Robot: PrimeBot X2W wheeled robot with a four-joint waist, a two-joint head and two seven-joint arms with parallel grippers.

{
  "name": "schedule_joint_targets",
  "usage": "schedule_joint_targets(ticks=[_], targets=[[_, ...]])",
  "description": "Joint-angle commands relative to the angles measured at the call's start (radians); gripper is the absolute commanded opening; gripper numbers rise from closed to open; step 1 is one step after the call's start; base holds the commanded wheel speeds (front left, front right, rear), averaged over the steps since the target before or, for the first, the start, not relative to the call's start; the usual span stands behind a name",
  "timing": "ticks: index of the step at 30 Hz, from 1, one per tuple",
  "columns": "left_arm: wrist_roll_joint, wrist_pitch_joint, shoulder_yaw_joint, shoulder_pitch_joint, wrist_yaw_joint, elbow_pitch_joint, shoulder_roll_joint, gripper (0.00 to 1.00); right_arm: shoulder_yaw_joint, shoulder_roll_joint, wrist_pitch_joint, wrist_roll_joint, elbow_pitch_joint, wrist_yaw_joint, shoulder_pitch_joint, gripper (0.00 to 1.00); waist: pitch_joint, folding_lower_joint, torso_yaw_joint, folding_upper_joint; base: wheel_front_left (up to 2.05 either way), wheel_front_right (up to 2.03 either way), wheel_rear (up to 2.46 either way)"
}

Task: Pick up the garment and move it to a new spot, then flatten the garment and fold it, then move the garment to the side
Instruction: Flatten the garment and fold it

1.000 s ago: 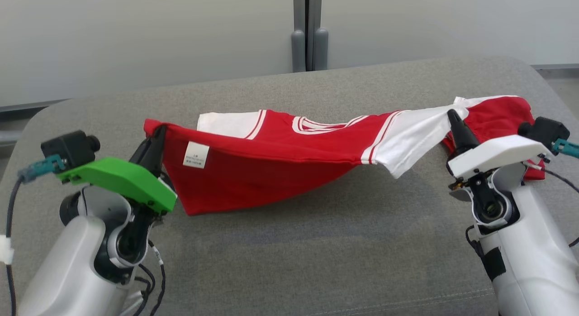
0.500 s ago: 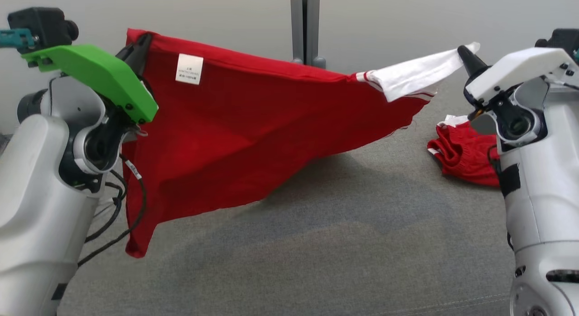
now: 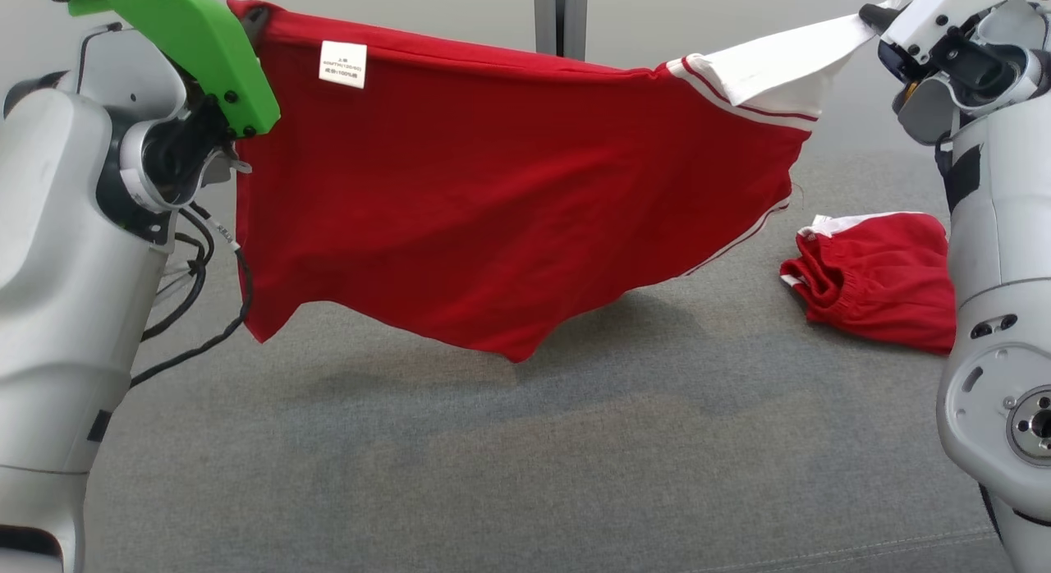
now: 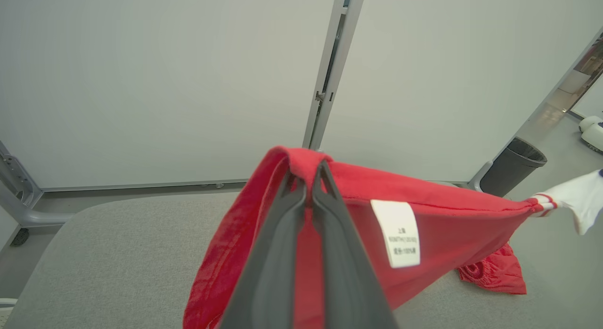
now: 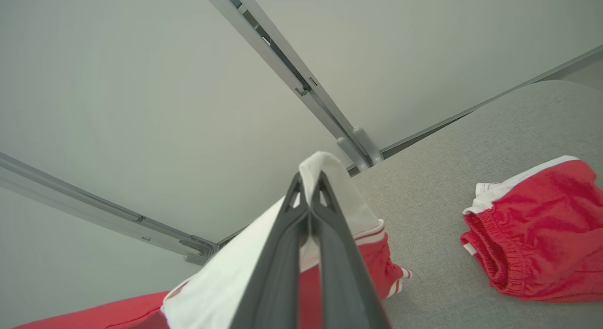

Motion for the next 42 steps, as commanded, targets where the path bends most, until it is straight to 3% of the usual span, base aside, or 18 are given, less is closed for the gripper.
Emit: schedule_joint_targets(ticks=[1, 4, 10, 16, 22, 30, 34, 42], targets=[[0.015, 0.014, -0.011, -0.034, -0.01, 0.025, 0.0, 0.0, -0.023, 0.0, 0.027, -0.081, 0.007, 0.0, -0.035, 0.0, 0.004, 0.0, 0.002, 0.0, 0.0, 0.0, 0.0], [0.023, 0.024, -0.024, -0.073, -0.02, 0.069, -0.015, 0.0, -0.043, 0.001, 0.075, -0.196, 0.027, 0.0, -0.093, 0.0, 0.016, 0.0, 0.007, 0.0, 0.0, 0.0, 0.0], [0.021, 0.038, -0.046, -0.117, -0.053, 0.13, -0.048, 0.0, -0.054, 0.002, 0.103, -0.317, 0.083, 0.0, -0.166, 0.0, 0.041, 0.0, 0.026, 0.0, 0.0, 0.0, 0.0], [0.027, 0.022, -0.045, -0.162, -0.068, 0.165, -0.062, 0.0, -0.072, 0.0, 0.115, -0.389, 0.077, 0.0, -0.201, 0.0, 0.068, 0.0, 0.049, 0.0, 0.0, 0.0, 0.0], [0.061, -0.06, -0.033, -0.241, -0.065, 0.204, -0.079, 0.0, -0.085, 0.0, 0.064, -0.432, 0.046, 0.0, -0.273, 0.0, 0.128, 0.0, 0.063, 0.0, 0.0, 0.0, 0.0], [0.138, -0.272, -0.005, -0.403, -0.051, 0.273, -0.108, 0.0, -0.039, 0.0, -0.102, -0.437, 0.026, 0.0, -0.424, 0.0, 0.271, 0.0, 0.05, 0.0, 0.0, 0.0, 0.0], [0.178, -0.408, 0.009, -0.496, -0.049, 0.331, -0.123, 0.0, 0.013, 0.0, -0.228, -0.429, 0.058, 0.0, -0.504, 0.0, 0.353, 0.0, 0.028, 0.0, 0.0, 0.0, 0.0], [0.225, -0.569, 0.019, -0.633, -0.056, 0.459, -0.133, 0.0, 0.065, 0.0, -0.471, -0.435, 0.113, 0.0, -0.596, 0.0, 0.49, 0.0, -0.019, 0.0, 0.0, 0.0, 0.0]])
